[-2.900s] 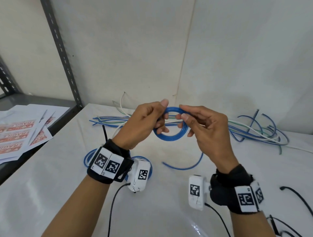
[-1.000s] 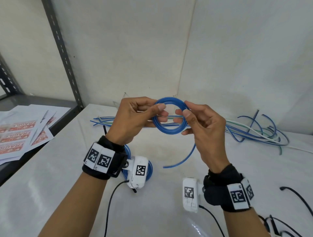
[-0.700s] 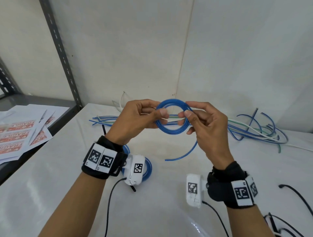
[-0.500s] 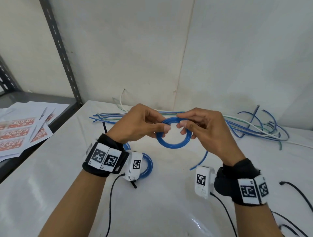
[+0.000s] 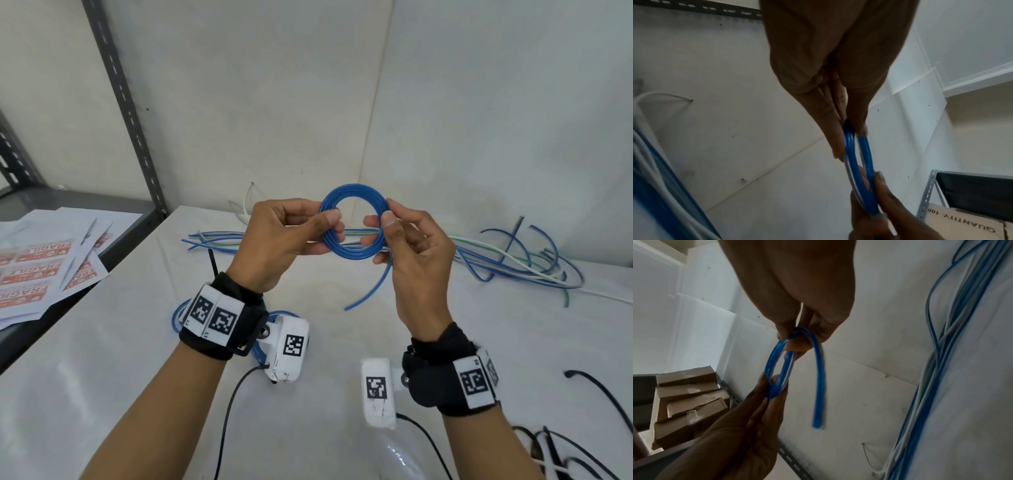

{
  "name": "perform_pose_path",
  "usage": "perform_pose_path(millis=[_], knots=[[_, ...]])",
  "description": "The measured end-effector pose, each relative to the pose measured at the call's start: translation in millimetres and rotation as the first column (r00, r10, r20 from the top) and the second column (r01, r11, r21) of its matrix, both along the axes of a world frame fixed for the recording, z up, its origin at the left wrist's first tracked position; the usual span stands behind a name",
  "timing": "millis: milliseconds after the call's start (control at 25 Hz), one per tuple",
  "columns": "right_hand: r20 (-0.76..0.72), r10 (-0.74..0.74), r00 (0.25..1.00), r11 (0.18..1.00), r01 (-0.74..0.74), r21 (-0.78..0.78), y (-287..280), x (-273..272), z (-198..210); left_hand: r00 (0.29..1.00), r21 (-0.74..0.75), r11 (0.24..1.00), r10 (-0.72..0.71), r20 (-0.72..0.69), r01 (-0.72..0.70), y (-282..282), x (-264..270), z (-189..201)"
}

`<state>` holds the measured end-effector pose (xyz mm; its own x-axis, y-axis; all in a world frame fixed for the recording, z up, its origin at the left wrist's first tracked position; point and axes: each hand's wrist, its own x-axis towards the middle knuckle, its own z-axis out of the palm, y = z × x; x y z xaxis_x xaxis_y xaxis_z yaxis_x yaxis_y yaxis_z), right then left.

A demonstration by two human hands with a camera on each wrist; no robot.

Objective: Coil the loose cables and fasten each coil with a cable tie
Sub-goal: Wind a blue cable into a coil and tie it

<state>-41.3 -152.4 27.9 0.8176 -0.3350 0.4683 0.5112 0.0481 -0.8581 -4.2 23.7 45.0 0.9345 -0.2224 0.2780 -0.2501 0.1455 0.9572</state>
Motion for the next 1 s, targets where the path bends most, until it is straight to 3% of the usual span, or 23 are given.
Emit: perform_pose_path(millis=[120,200,280,360,440,640,760,840,1000], knots=[[0.027,0.03,0.999,0.98,-0.024,-0.2,-14,4,0,0.995,0.1,0.99,-0.1,-0.015,0.101,2,2,-2],[-0.026,0.097,0.995,0.912,-0.1,-0.398,-21,4,0,0.992,0.247,0.962,-0.124,0.019,0.116,4,3,-3],[-0.066,0.126,0.99,0.855,-0.142,-0.499,-25,4,0,0.993,0.357,0.929,-0.117,0.03,0.098,5,2,-3],[-0.073,0.121,0.99,0.846,-0.141,-0.515,-27,3,1,0.995,0.334,0.938,-0.102,0.021,0.089,6,1,-3],[-0.05,0.088,0.995,0.865,-0.101,-0.492,-26,2,3,0.998,0.194,0.979,-0.064,0.009,0.061,7,2,-3],[0.061,-0.045,0.997,0.969,0.059,-0.238,-11,-1,2,0.998,-0.107,0.994,-0.012,-0.061,0.005,0,1,-1],[0.077,-0.005,0.997,0.979,0.02,-0.203,-1,-2,3,0.996,-0.201,0.98,-0.004,-0.086,-0.014,-2,1,1],[0.07,0.025,0.997,0.976,-0.009,-0.22,-5,-1,3,0.994,-0.176,0.984,-0.042,-0.099,0.024,-1,1,1],[-0.019,0.113,0.993,0.903,-0.111,-0.414,-27,3,3,0.996,0.098,0.991,-0.085,-0.034,0.088,4,1,-1]])
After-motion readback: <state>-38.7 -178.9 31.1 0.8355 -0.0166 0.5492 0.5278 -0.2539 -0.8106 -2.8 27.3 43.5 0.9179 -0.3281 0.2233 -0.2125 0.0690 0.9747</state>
